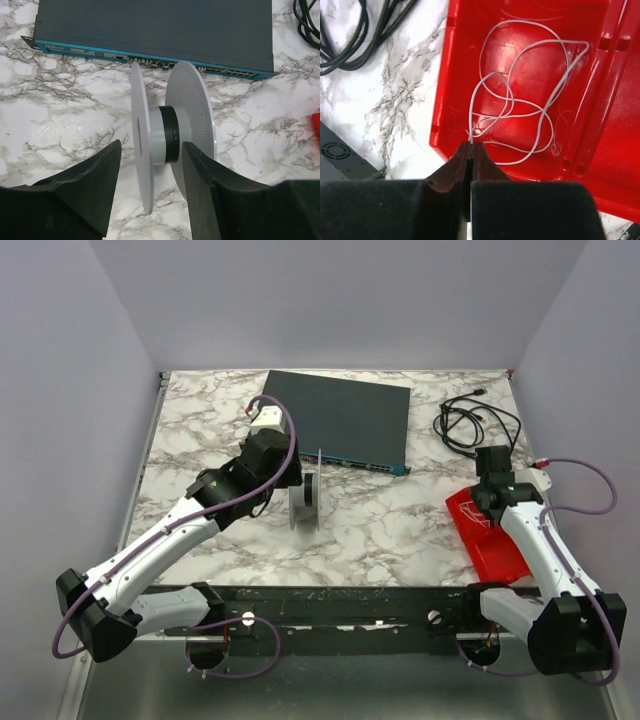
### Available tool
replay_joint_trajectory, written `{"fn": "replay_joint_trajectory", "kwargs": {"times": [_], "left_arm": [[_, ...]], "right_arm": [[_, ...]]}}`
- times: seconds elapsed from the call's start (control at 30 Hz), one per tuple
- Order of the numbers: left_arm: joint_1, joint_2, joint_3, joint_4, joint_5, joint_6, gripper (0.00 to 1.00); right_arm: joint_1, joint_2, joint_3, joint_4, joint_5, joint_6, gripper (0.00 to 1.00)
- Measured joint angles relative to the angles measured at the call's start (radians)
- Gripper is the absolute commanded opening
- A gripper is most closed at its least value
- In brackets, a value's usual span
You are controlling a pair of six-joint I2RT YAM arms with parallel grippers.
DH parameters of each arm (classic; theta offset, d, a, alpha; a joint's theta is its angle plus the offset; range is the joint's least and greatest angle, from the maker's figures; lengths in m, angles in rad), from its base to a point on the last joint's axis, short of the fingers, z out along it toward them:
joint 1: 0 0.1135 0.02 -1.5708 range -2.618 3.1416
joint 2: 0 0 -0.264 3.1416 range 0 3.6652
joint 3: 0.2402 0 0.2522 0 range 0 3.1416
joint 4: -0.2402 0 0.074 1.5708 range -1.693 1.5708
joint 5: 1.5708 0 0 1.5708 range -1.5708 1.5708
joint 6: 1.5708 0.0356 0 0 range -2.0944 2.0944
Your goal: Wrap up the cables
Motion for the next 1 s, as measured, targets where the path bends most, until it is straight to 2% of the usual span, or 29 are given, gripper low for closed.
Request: {"fn": "replay_joint_trajectory", "kwargs": {"times": [0.2, 0.57, 0.83, 1.0], "left_arm": [[0.005, -0.002, 0.031, -0.024, 0.006, 0.025, 0.59], [0.005, -0.023, 0.208, -0.036, 0.093, 0.099, 0.6], [0.005, -0.004, 0.269, -0.04, 0.175, 0.114, 0.6], [0.008, 0.014, 0.283, -0.046, 0.208, 0.116, 0.6]], "right_arm": [[0.0, 0.0, 0.121, -0.004, -0.012, -0.126, 0.01], [0.0, 0.045, 0.569, -0.032, -0.1, -0.389, 0.01], [0.0, 0.127, 0.849, -0.09, -0.298, -0.467, 0.01], [0.0, 0.175, 1.003, -0.097, -0.482, -0.495, 0.01]]}}
